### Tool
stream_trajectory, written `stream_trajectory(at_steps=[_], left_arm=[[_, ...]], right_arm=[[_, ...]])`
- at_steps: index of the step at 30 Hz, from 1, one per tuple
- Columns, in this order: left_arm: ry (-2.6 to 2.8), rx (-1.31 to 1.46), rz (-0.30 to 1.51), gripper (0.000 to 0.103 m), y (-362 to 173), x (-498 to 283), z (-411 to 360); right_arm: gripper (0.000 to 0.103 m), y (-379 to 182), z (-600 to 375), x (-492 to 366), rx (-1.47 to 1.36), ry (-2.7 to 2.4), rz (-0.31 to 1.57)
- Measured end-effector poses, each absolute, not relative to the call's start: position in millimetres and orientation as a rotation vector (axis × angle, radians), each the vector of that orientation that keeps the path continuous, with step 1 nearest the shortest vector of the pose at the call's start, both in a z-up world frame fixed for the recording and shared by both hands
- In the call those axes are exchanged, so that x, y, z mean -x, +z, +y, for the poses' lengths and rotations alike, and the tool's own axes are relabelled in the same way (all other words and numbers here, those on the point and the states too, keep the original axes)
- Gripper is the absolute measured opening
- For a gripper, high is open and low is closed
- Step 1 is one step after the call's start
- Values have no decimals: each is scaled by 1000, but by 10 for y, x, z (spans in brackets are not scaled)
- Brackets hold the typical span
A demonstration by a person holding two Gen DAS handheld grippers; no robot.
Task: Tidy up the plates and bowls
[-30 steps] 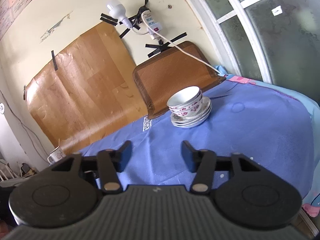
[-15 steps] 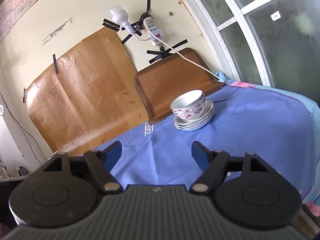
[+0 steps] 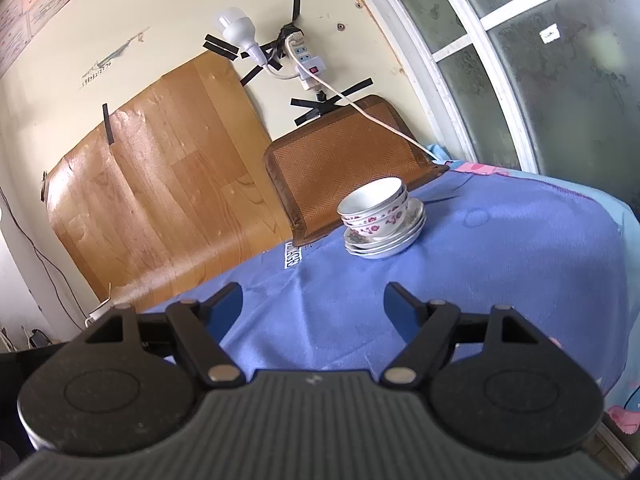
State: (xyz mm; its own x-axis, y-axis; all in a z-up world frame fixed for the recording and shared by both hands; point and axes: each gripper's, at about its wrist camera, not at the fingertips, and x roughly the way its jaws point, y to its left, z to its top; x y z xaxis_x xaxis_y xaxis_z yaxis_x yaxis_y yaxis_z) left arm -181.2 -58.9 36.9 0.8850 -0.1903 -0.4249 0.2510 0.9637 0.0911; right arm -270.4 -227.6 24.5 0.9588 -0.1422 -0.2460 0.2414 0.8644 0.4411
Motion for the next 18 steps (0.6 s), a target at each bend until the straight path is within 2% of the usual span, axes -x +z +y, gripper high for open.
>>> stream_trajectory(at_steps=[7, 18], left_arm=[[-215, -167, 392, 103, 396, 1856, -630], [-272, -202, 474, 103, 241, 1858, -764]], right_arm=[[80, 262, -2298, 2707, -488, -198, 214], [80, 211, -2374, 2738, -493, -233, 224]])
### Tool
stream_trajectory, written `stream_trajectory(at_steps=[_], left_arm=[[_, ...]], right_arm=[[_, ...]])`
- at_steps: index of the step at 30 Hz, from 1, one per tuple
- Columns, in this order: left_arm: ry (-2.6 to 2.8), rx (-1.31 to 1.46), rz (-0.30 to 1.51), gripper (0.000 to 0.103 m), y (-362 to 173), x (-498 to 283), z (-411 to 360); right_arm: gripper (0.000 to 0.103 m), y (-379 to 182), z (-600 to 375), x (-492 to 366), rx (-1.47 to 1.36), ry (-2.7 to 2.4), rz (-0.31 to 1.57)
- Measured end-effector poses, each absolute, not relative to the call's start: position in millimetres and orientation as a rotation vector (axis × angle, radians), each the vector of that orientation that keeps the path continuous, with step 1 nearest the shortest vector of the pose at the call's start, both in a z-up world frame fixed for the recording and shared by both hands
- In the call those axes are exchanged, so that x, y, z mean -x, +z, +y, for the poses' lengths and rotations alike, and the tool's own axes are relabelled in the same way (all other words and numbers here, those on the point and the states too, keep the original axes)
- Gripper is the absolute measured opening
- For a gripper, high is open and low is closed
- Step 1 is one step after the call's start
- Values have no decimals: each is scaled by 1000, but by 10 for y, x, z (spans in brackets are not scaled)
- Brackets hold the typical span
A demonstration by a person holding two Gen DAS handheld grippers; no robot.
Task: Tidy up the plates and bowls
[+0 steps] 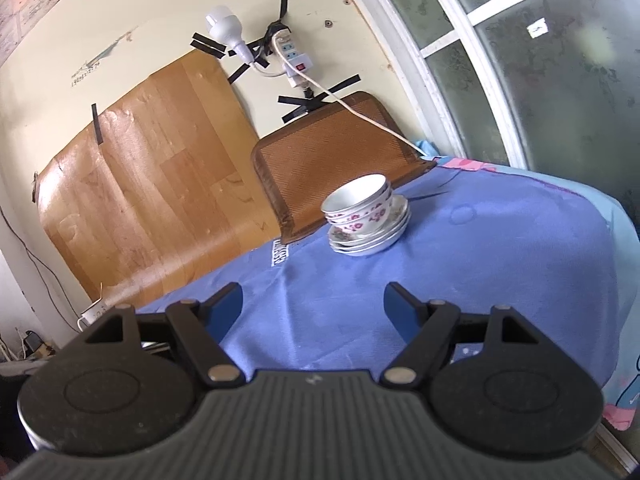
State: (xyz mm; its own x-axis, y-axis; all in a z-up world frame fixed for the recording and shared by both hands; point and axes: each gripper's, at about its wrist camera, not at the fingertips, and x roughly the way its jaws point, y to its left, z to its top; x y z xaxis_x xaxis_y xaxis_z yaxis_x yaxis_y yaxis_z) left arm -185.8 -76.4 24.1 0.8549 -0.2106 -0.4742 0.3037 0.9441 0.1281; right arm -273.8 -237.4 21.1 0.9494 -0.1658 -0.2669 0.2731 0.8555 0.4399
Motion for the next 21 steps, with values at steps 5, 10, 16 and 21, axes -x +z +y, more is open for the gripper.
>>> stream_trajectory(at_steps=[5, 10, 16, 21], left_arm=[[-273, -210, 474, 103, 238, 1861, -774], [-268, -212, 472, 103, 238, 1845, -765], [-270, -212, 469, 103, 236, 1843, -758], [-270, -211, 459, 103, 256, 1844, -759]], right_arm=[[80, 201, -2400, 2764, -500, -251, 211], [80, 198, -2401, 2773, -503, -251, 208], [80, 202, -2397, 2762, -496, -252, 212], [80, 204, -2407, 2740, -493, -250, 220]])
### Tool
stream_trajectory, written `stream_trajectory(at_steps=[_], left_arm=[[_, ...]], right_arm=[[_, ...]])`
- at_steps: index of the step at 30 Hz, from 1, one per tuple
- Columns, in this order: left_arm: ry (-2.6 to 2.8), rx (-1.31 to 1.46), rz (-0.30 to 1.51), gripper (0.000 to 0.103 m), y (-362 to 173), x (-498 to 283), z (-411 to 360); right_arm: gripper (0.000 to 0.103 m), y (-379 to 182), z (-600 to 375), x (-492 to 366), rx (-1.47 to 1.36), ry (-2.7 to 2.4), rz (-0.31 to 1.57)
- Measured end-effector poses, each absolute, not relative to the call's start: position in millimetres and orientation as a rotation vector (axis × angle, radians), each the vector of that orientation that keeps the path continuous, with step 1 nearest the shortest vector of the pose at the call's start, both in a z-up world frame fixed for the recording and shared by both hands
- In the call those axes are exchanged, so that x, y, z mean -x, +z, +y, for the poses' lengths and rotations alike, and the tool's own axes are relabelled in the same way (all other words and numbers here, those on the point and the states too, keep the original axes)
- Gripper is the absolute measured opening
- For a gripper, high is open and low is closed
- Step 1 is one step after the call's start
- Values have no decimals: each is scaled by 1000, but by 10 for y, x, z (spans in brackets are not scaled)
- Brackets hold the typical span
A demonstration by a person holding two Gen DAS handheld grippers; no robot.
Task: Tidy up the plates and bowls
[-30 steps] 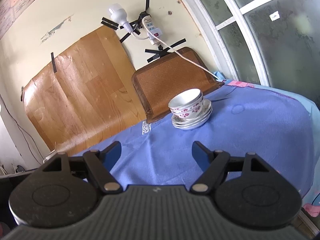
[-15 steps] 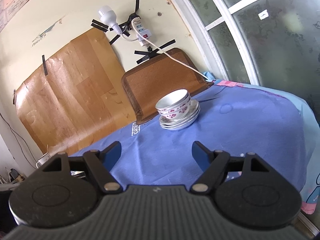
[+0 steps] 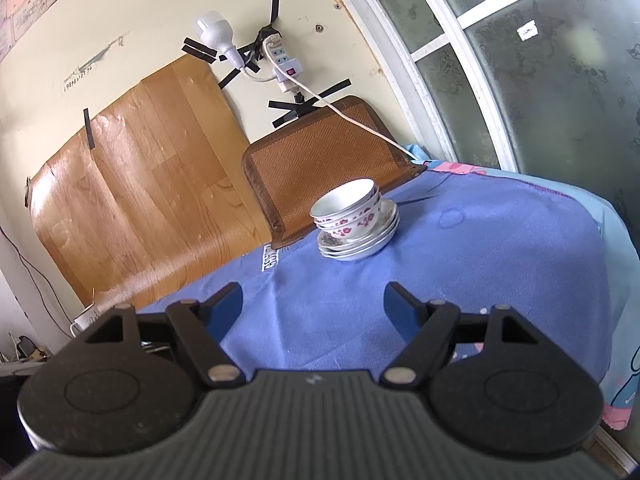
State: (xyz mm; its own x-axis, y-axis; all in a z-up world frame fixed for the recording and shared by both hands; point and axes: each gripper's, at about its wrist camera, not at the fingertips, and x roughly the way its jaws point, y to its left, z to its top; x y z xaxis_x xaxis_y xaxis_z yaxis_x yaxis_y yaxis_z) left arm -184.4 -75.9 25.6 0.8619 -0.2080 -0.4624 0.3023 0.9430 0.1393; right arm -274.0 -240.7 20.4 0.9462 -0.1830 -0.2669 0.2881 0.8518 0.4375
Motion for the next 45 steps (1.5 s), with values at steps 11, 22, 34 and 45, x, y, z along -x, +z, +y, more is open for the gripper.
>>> stream_trajectory(at_steps=[11, 22, 34, 45], left_arm=[[-291, -233, 476, 103, 243, 1825, -785], [-309, -243, 507, 103, 204, 1796, -807], [-428, -225, 564, 103, 231, 1554, -1152], [-403, -229, 622, 103, 126, 1233, -1210]], right_arm=[[80, 206, -2392, 2729, -486, -243, 234], [80, 212, -2401, 2731, -486, -249, 229], [79, 314, -2596, 2580, -382, -288, 299], [79, 334, -2770, 2242, -416, -291, 340]])
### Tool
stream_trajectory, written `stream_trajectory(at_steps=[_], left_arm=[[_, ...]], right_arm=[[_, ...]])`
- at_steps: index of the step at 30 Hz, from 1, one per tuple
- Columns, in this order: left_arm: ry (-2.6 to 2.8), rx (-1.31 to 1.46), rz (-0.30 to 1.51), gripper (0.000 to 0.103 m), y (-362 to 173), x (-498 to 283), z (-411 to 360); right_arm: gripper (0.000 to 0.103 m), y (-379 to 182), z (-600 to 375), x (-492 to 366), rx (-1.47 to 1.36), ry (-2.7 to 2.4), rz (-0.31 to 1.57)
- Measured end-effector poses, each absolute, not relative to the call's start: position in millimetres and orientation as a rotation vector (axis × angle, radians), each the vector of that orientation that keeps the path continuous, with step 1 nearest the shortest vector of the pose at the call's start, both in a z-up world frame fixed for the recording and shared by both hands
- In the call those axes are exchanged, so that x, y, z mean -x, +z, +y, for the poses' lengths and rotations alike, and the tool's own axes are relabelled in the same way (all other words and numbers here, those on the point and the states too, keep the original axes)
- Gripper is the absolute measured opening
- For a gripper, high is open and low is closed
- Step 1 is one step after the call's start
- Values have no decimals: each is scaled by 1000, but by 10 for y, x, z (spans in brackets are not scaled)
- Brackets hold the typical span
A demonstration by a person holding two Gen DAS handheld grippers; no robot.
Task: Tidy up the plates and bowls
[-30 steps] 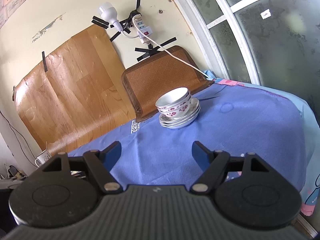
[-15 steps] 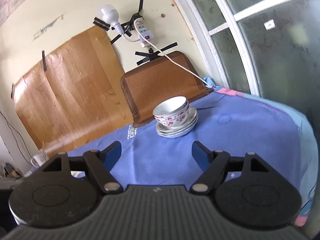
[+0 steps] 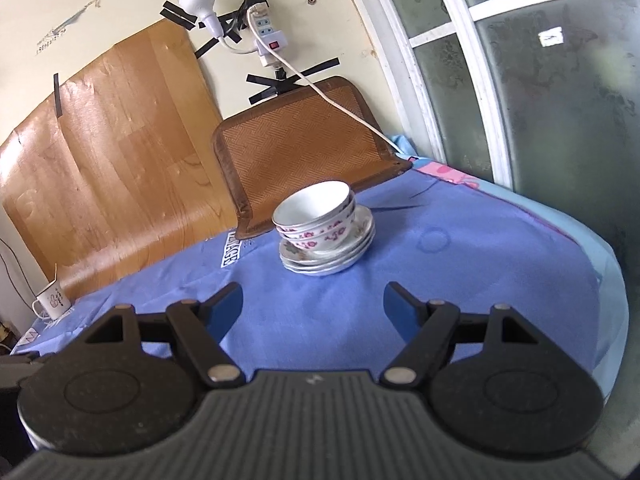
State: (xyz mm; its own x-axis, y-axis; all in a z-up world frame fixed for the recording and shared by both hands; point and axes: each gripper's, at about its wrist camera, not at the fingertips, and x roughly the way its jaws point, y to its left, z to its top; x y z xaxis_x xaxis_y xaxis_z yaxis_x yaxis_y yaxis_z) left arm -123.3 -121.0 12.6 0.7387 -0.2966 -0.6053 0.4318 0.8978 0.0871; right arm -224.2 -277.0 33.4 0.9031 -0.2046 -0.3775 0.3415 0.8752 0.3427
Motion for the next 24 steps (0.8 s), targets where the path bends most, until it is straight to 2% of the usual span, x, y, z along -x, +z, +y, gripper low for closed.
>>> stream_trajectory(at_steps=[24], left_arm=[[-380, -241, 705, 103, -45, 764, -1268]], right_arm=[[79, 254, -2886, 1742, -434, -256, 411]])
